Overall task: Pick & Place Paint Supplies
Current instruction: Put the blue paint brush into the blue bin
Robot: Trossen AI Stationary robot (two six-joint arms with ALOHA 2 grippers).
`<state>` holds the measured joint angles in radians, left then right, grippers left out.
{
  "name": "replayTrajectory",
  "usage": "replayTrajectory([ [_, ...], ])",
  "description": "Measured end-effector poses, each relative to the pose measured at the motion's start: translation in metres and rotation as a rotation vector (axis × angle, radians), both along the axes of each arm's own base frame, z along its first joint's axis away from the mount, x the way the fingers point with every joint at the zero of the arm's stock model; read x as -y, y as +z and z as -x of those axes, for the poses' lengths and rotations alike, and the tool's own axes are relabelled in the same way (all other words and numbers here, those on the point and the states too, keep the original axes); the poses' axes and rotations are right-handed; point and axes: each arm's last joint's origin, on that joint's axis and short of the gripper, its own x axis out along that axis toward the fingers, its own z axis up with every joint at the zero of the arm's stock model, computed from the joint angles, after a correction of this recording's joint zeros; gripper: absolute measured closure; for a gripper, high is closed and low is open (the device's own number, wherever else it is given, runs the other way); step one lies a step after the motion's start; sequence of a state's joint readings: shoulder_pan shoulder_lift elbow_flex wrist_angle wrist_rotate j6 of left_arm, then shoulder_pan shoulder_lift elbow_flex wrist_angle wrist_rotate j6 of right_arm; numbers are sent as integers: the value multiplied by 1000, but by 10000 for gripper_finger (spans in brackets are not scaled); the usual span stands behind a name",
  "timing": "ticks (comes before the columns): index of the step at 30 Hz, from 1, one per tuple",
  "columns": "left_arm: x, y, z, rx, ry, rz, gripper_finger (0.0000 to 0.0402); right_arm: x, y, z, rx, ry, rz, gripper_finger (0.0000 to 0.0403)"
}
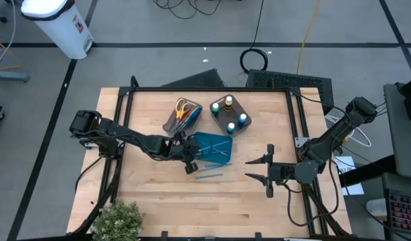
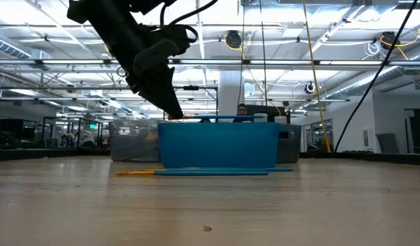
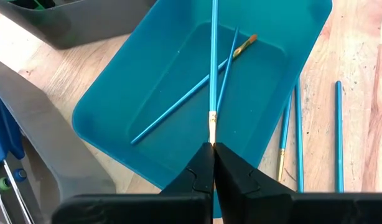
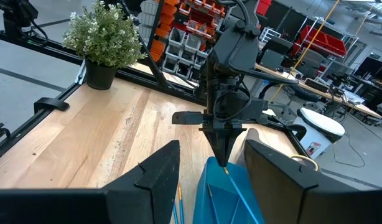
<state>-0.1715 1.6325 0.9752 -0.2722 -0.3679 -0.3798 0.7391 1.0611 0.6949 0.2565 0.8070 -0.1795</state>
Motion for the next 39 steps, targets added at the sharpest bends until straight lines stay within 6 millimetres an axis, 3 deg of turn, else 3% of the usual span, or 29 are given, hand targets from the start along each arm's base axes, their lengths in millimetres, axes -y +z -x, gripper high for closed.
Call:
replayTrajectory([
  [39, 1, -1, 0, -1, 6, 6, 382, 0, 0, 0, 0, 0, 0, 232],
])
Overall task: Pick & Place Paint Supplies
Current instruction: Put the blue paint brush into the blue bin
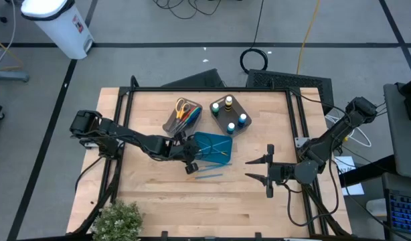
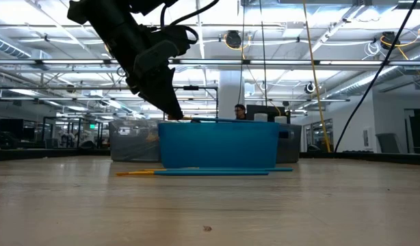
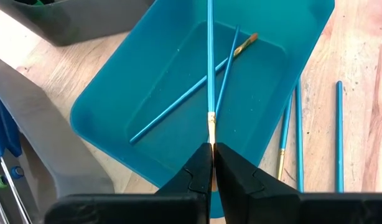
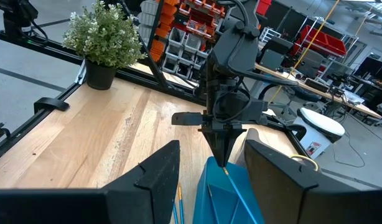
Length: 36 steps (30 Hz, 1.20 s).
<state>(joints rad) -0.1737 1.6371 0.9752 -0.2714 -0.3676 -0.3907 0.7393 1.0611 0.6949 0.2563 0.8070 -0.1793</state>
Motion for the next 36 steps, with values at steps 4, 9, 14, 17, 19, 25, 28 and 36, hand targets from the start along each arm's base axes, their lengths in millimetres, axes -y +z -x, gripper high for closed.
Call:
replayTrajectory([
  [4, 0, 0, 0, 8, 3, 4, 375, 0, 0, 0, 0, 0, 0, 232],
  [9, 1, 1, -2, 25, 8, 11, 337, 0, 0, 0, 0, 1, 0, 232],
  [14, 1, 2, -3, 35, -11, -2, 290, 0, 0, 0, 0, 0, 0, 232],
  [17, 1, 3, -3, 35, -26, -7, 272, 0, 0, 0, 0, 0, 1, 232],
  [19, 3, 10, -5, 49, -49, 33, 265, 0, 0, 0, 0, 0, 1, 232],
  [25, 23, 37, -8, 128, -182, 140, 264, 0, 0, 0, -3, 1, 8, 232],
  [28, 38, 36, -6, 115, -252, 136, 265, 0, -1, 0, -6, 1, 10, 232],
  [36, 65, 24, 3, 122, -334, 143, 263, 0, -1, 0, -5, -2, -2, 232],
])
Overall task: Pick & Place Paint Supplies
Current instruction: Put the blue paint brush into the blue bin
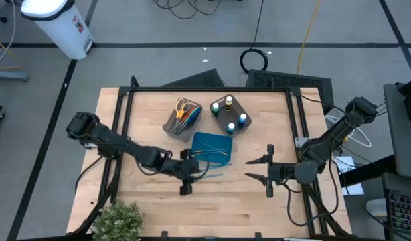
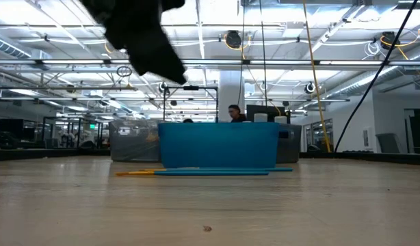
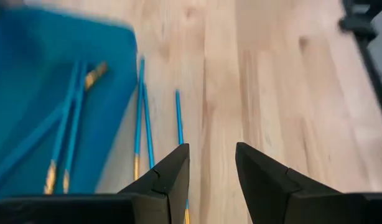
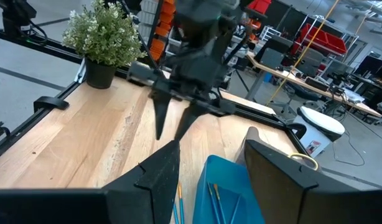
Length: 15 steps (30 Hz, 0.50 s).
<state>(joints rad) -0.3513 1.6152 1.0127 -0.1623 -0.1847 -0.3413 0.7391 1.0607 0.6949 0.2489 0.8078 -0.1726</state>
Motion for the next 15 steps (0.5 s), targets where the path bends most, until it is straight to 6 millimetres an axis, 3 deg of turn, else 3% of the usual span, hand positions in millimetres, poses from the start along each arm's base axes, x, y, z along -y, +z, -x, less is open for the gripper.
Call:
replayTrajectory([
  [7, 11, -37, 20, -110, 36, -11, 263, 0, 0, 0, 1, -1, 0, 232],
  [15, 7, -70, 35, -194, 120, -24, 263, 0, 1, 0, 5, -3, -5, 232],
])
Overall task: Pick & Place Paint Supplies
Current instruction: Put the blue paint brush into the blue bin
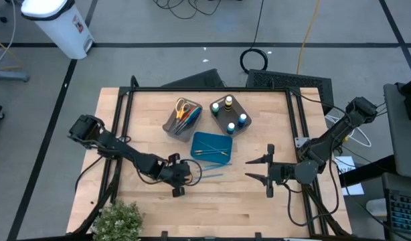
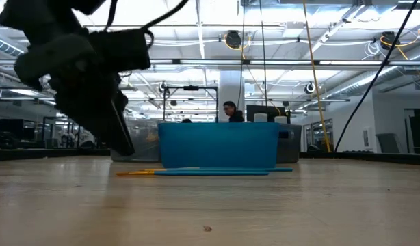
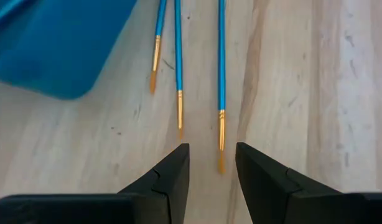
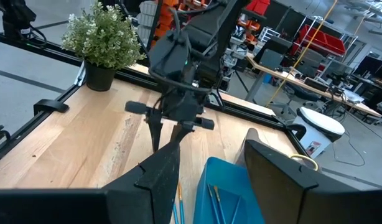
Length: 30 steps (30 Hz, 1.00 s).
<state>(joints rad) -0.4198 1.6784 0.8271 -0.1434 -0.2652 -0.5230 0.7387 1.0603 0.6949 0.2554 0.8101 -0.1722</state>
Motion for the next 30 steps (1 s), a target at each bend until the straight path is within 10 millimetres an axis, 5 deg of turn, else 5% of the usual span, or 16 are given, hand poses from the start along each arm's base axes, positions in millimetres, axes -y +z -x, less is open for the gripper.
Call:
replayTrajectory([
  [18, 7, -37, -3, -60, -47, -27, 271, 0, -1, 0, -4, 0, 0, 232],
  [30, 3, -38, -1, -107, 9, 12, 392, 0, -1, 0, -5, 0, 1, 232],
])
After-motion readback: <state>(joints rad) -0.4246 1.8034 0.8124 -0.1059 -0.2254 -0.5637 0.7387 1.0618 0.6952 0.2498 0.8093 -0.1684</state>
